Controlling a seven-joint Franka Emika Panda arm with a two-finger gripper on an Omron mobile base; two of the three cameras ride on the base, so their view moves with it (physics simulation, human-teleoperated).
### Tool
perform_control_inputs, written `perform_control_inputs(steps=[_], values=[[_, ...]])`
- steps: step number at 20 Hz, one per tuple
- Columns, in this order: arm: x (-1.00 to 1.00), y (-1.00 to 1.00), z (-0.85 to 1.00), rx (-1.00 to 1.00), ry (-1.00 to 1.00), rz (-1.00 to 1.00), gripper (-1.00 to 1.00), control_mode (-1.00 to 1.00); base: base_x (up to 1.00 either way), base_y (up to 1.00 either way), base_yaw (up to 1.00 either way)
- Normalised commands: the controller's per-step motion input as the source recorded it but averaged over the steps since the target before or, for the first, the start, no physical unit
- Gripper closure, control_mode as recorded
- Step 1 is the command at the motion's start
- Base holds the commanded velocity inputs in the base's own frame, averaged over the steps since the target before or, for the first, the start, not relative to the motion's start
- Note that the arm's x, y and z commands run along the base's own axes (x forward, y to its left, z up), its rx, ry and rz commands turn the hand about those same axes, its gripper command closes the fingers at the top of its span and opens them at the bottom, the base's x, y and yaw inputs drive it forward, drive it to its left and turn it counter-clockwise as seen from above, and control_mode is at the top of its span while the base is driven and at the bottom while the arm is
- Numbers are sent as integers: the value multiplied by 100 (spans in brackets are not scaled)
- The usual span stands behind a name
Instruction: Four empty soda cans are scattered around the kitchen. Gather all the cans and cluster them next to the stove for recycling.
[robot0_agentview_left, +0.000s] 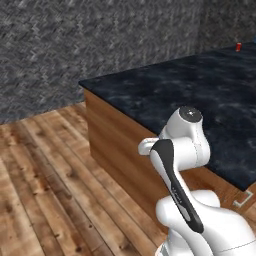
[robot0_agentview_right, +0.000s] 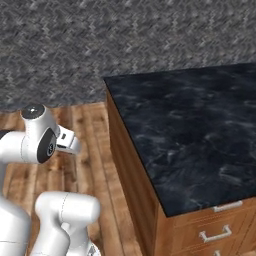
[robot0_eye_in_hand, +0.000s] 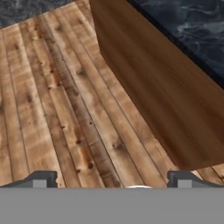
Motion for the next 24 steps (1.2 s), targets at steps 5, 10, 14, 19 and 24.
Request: perform_control_inputs(steps=[5, 10, 14, 19, 24], values=[[0, 0, 0, 0, 0, 0, -100, 100, 21, 44, 12], [0, 0, 0, 0, 0, 0, -100, 100, 30, 38, 7], [0, 0, 0, 0, 0, 0, -100, 100, 40, 35, 0], [0, 0, 0, 0, 0, 0, -100, 100, 40, 34, 1], [0, 0, 0, 0, 0, 0, -100, 100, 44, 34, 0]])
